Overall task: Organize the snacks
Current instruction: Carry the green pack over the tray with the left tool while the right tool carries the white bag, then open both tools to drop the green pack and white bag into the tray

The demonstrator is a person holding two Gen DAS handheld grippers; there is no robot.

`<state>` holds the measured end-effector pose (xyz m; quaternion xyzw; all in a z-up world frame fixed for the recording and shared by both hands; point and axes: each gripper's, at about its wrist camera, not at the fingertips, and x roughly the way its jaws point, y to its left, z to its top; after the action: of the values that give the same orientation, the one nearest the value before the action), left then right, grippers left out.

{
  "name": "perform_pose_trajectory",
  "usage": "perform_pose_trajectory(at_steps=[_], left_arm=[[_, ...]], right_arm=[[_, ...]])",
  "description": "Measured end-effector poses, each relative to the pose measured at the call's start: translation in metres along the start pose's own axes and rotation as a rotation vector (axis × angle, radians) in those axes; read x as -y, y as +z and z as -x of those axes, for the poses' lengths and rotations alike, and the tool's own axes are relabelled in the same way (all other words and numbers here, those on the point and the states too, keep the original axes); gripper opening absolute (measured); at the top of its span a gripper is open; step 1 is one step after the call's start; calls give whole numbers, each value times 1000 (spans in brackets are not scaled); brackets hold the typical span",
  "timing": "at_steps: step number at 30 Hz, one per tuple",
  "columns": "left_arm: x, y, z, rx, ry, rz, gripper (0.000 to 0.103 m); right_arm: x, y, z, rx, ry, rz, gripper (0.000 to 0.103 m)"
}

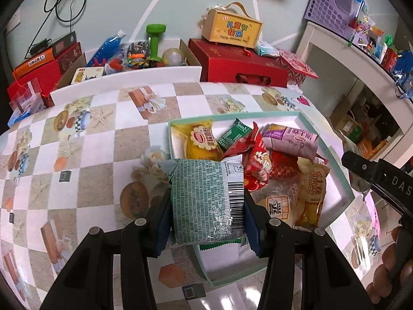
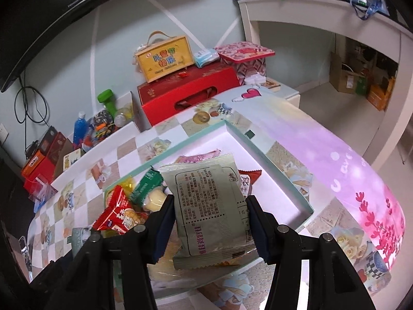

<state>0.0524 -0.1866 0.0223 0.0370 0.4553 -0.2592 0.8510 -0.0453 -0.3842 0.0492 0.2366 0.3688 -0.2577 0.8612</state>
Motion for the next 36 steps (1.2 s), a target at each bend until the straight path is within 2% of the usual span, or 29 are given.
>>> perform_pose_trajectory(at_steps=[17,33,34,36], left_arm=[[22,-2,-34,-26,-58,-40,51],[30,0,-43,-33,-50,-62,51],[30,0,-42,-35,-53,-58,52],[31,0,-40,-39,-59,-57,62]], right_arm=[[-17,-13,-39,-100,57,48,57],[-24,-16,-49,-122,57,73,57],[-24,-16,-49,-122,58,72,57],[-23,-15,-49,-124,63,71,57]])
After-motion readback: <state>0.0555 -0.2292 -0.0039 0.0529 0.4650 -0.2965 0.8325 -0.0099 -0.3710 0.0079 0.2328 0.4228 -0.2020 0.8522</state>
